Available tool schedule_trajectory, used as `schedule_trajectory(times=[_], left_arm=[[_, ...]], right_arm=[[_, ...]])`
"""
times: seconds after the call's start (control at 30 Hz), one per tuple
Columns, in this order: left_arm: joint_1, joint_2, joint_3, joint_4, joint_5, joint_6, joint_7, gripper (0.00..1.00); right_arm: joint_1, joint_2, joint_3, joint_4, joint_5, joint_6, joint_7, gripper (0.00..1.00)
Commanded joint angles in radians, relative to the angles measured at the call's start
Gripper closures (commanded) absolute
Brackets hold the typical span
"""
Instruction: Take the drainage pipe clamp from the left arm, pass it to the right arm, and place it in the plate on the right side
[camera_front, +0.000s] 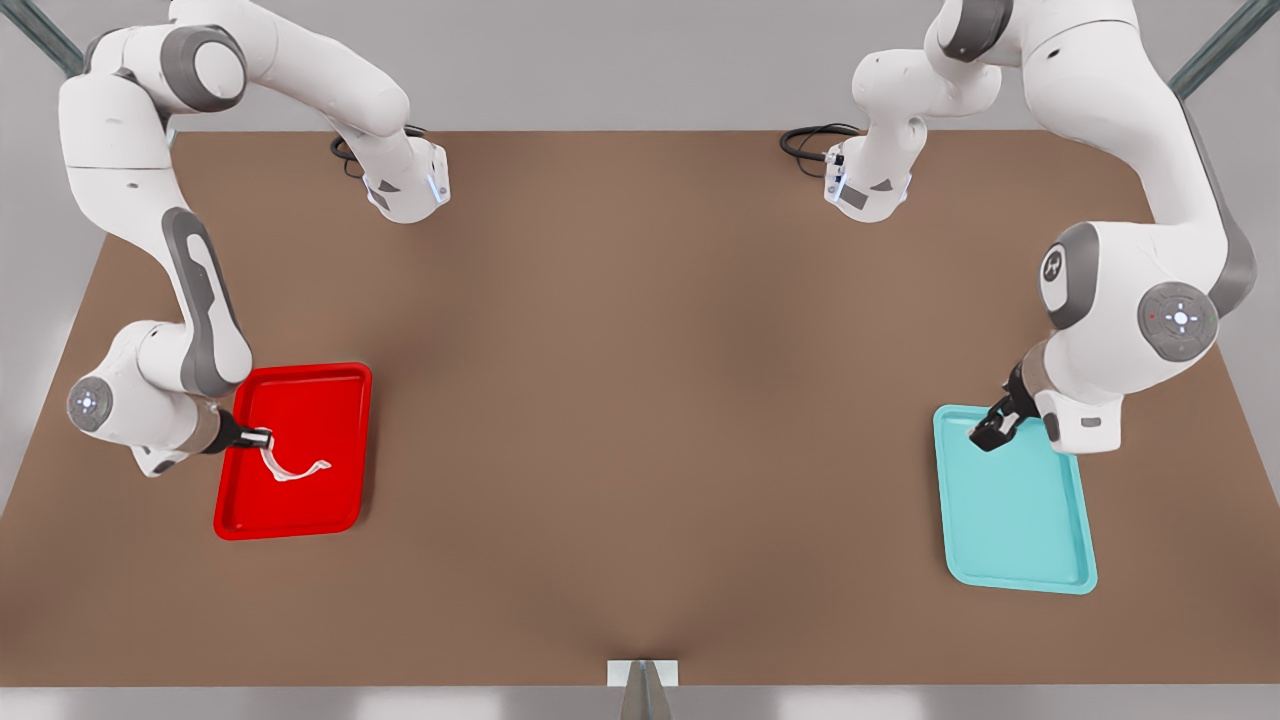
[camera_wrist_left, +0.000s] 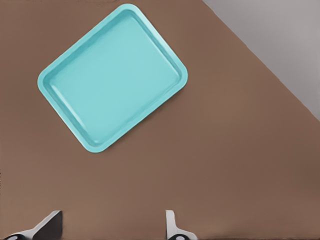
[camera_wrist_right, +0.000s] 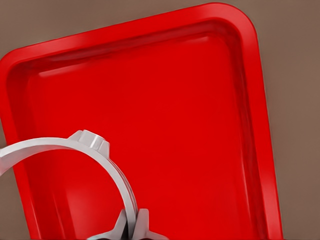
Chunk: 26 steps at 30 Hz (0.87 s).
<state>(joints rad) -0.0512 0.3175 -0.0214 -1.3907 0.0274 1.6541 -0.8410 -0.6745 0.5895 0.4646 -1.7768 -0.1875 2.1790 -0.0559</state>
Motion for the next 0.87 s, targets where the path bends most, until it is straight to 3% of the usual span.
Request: schedule_trajectory(times=[0.0,0.03,0.07,0.13,0.2,0.27,0.3,0.37,0.47,0.53,0.57,0.6,0.63,0.7,0.83], left_arm=[[0.001,0.011,0.0,0.015,0.003,0.0,0.826,0.0],[0.001,0.023,0.0,0.025,0.003,0.001,0.826,0.0],[0.001,0.038,0.0,0.042,0.003,0.0,0.826,0.0],[0.001,0.041,0.0,0.044,0.003,0.0,0.824,0.0],[0.001,0.041,0.001,0.044,0.003,-0.002,0.823,0.0],[0.002,0.04,0.001,0.044,0.003,-0.004,0.823,0.0],[0.002,0.04,0.001,0.045,0.003,-0.004,0.824,0.0],[0.002,0.041,0.001,0.05,0.003,-0.004,0.832,0.0],[0.002,0.04,0.001,0.05,0.003,-0.007,0.832,0.0],[0.001,0.04,0.001,0.05,0.003,-0.007,0.832,0.0],[0.001,0.038,0.001,0.05,0.003,-0.007,0.832,0.0],[0.001,0.038,0.0,0.05,0.003,-0.007,0.832,0.0],[0.001,0.04,0.0,0.05,0.003,-0.007,0.832,0.0],[0.001,0.04,0.0,0.05,0.003,-0.007,0.832,0.0],[0.001,0.04,0.0,0.05,0.003,-0.007,0.832,0.0]], right_arm=[[-0.007,0.021,0.0,0.008,-0.023,0.071,-0.237,0.76],[-0.005,0.02,0.0,0.008,-0.044,0.071,-0.226,0.13],[0.0,0.02,0.002,0.017,-0.046,0.065,-0.222,0.0],[-0.004,0.013,0.006,0.022,-0.046,0.061,-0.219,0.0],[0.01,-0.019,0.043,0.086,-0.046,-0.066,-0.159,0.0],[0.015,-0.083,0.19,0.143,-0.122,-0.208,0.071,0.0],[0.013,-0.089,0.305,0.215,-0.161,-0.329,0.214,0.0],[0.015,-0.089,0.423,0.318,-0.164,-0.407,0.229,0.0],[0.004,-0.086,0.543,0.349,-0.201,-0.439,0.225,0.0],[0.024,-0.138,0.54,0.418,-0.182,-0.441,0.215,0.0],[0.264,-0.267,0.186,0.447,-0.052,-0.493,0.155,0.0],[0.539,-0.391,-0.256,0.423,0.164,-0.528,0.056,0.0],[0.65,-0.503,-0.405,0.289,0.187,-0.528,0.041,0.0],[0.668,-0.501,-0.448,0.298,0.203,-0.573,0.044,0.0],[0.681,-0.464,-0.436,0.321,0.217,-0.593,0.077,0.0]])
